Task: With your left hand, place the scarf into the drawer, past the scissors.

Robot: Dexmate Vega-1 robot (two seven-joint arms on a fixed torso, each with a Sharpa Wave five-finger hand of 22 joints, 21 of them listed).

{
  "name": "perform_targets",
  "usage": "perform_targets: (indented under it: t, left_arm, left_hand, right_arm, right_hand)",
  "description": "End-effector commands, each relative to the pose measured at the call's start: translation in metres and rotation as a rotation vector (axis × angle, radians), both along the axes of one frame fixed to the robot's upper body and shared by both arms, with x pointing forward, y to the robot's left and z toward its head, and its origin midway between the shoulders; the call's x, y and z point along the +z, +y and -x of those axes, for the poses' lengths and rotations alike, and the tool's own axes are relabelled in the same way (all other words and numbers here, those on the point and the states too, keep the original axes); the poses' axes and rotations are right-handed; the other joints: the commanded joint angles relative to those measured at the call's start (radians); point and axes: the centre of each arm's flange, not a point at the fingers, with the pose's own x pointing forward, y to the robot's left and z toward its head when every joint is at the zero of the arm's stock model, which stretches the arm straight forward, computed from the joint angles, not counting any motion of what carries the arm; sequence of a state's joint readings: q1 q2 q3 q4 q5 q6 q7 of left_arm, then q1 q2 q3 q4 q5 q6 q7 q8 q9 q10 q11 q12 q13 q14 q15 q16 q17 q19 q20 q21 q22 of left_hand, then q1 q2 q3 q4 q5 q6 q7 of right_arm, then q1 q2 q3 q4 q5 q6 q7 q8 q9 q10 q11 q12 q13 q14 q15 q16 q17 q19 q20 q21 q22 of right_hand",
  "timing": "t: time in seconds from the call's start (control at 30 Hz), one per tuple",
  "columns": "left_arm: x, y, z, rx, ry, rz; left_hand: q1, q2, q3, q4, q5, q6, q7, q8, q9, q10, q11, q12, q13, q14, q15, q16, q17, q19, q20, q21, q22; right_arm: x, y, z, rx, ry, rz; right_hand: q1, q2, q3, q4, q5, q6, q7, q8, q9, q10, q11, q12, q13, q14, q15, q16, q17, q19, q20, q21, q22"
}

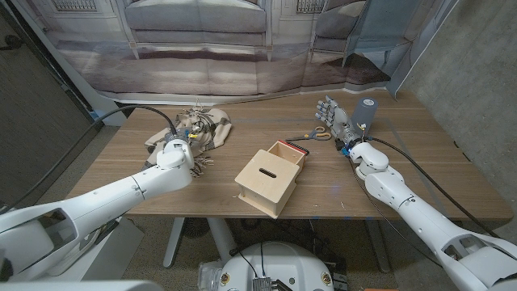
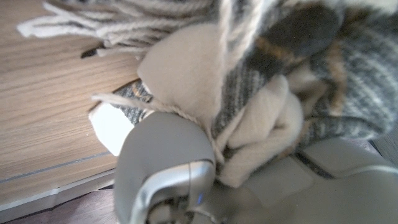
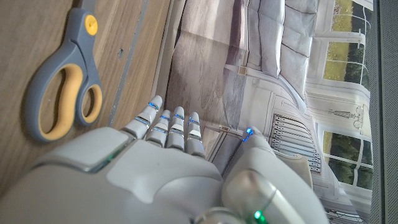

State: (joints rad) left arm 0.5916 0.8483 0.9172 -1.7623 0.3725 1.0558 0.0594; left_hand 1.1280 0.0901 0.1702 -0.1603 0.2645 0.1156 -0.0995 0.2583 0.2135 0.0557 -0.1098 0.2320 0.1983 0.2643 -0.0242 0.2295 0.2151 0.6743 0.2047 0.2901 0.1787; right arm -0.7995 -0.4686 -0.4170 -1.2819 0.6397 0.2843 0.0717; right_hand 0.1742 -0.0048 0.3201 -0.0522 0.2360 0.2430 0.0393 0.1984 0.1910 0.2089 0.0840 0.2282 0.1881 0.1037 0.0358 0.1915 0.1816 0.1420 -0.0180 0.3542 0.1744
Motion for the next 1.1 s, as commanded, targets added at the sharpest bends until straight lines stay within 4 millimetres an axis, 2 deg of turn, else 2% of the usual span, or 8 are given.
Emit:
perform_targets:
  t: [0.03, 0.2, 0.37, 0.47, 0.57, 0.63, 0.77, 1.1]
  left_arm:
    - [0.002, -0.007, 0.001, -0.013, -0.074, 0.000]
    - [0.001, -0.008, 0.002, -0.005, -0.072, 0.002]
    - [0.000, -0.006, 0.004, -0.007, -0.092, 0.001]
    - [0.000, -0.005, 0.006, 0.007, -0.098, 0.010]
    - [0.001, -0.004, 0.008, 0.017, -0.115, 0.009]
    - [0.001, -0.004, 0.009, 0.022, -0.137, 0.010]
    - [0.003, -0.003, 0.012, 0.032, -0.170, 0.028]
    - [0.008, -0.005, 0.015, 0.038, -0.222, 0.031]
  left_hand:
    - [0.091, 0.020, 0.048, -0.008, -0.055, 0.079, 0.014, 0.023, 0.007, 0.104, -0.018, 0.030, 0.007, 0.074, -0.039, 0.020, 0.014, 0.085, -0.020, 0.021, 0.002]
    - [0.154, 0.033, 0.080, 0.001, -0.082, 0.193, 0.013, 0.060, 0.016, 0.228, -0.026, 0.060, 0.013, 0.153, -0.069, 0.040, 0.023, 0.136, -0.059, 0.028, 0.003]
    - [0.181, 0.038, 0.096, 0.003, -0.084, 0.269, 0.012, 0.087, 0.023, 0.290, -0.033, 0.074, 0.018, 0.203, -0.087, 0.054, 0.031, 0.171, -0.092, 0.037, 0.005]
    - [0.198, 0.043, 0.109, 0.008, -0.084, 0.321, 0.013, 0.107, 0.032, 0.341, -0.033, 0.087, 0.027, 0.260, -0.104, 0.074, 0.043, 0.210, -0.121, 0.050, 0.005]
    - [0.214, 0.039, 0.120, 0.010, -0.084, 0.384, 0.015, 0.134, 0.043, 0.394, -0.033, 0.098, 0.040, 0.322, -0.121, 0.097, 0.065, 0.276, -0.164, 0.075, 0.006]
    - [0.237, 0.043, 0.136, 0.005, -0.081, 0.448, 0.026, 0.163, 0.052, 0.436, -0.031, 0.108, 0.050, 0.357, -0.135, 0.111, 0.082, 0.305, -0.190, 0.088, 0.006]
    - [0.265, 0.046, 0.157, 0.003, -0.078, 0.526, 0.048, 0.204, 0.070, 0.485, -0.042, 0.118, 0.065, 0.396, -0.145, 0.125, 0.108, 0.335, -0.214, 0.102, 0.005]
    - [0.303, 0.047, 0.189, 0.004, -0.073, 0.639, 0.078, 0.280, 0.112, 0.560, -0.040, 0.131, 0.090, 0.492, -0.165, 0.155, 0.155, 0.386, -0.266, 0.134, 0.005]
  right_arm:
    - [0.001, -0.003, 0.001, -0.003, 0.000, -0.005]
    - [-0.001, -0.002, 0.001, 0.000, 0.002, -0.007]
    - [-0.001, 0.000, 0.001, 0.003, 0.001, 0.000]
    - [-0.001, 0.000, 0.001, 0.004, 0.002, -0.003]
    - [0.000, 0.001, 0.000, 0.005, 0.000, -0.002]
    - [0.001, 0.001, 0.000, 0.006, -0.002, 0.002]
    - [0.002, 0.003, -0.002, 0.011, -0.001, 0.000]
    - [0.002, 0.003, -0.004, 0.016, 0.002, -0.002]
  right_hand:
    - [0.005, 0.002, 0.003, -0.004, -0.005, 0.002, -0.001, 0.000, 0.003, 0.008, 0.001, -0.003, 0.003, 0.006, 0.000, -0.001, 0.002, 0.010, 0.004, -0.004, 0.006]
    - [0.005, 0.002, 0.003, -0.004, -0.005, 0.003, -0.002, 0.001, 0.003, 0.008, 0.001, -0.003, 0.003, 0.007, -0.001, -0.001, 0.002, 0.010, 0.005, -0.005, 0.006]
    - [0.005, 0.003, 0.002, -0.004, -0.005, 0.002, -0.001, 0.001, 0.003, 0.008, -0.001, -0.003, 0.003, 0.008, -0.001, -0.001, 0.002, 0.010, 0.005, -0.006, 0.006]
    - [0.005, 0.003, 0.002, -0.004, -0.005, 0.002, -0.001, 0.001, 0.003, 0.008, -0.001, -0.004, 0.003, 0.008, -0.001, -0.001, 0.002, 0.010, 0.005, -0.007, 0.006]
    - [0.005, 0.003, 0.002, -0.004, -0.005, 0.002, -0.002, 0.001, 0.003, 0.008, 0.000, -0.003, 0.003, 0.008, -0.001, -0.001, 0.002, 0.011, 0.006, -0.008, 0.006]
    - [0.005, 0.003, 0.002, -0.004, -0.005, 0.002, -0.002, 0.001, 0.003, 0.008, 0.000, -0.003, 0.003, 0.008, 0.000, -0.001, 0.002, 0.011, 0.006, -0.009, 0.006]
    - [0.004, 0.003, 0.002, -0.005, -0.005, 0.002, -0.002, 0.001, 0.003, 0.008, 0.000, -0.003, 0.003, 0.008, -0.001, -0.001, 0.002, 0.011, 0.006, -0.010, 0.006]
    - [0.004, 0.004, 0.001, -0.005, -0.006, 0.002, -0.002, 0.001, 0.003, 0.009, 0.000, -0.003, 0.003, 0.008, 0.000, -0.001, 0.002, 0.012, 0.005, -0.012, 0.006]
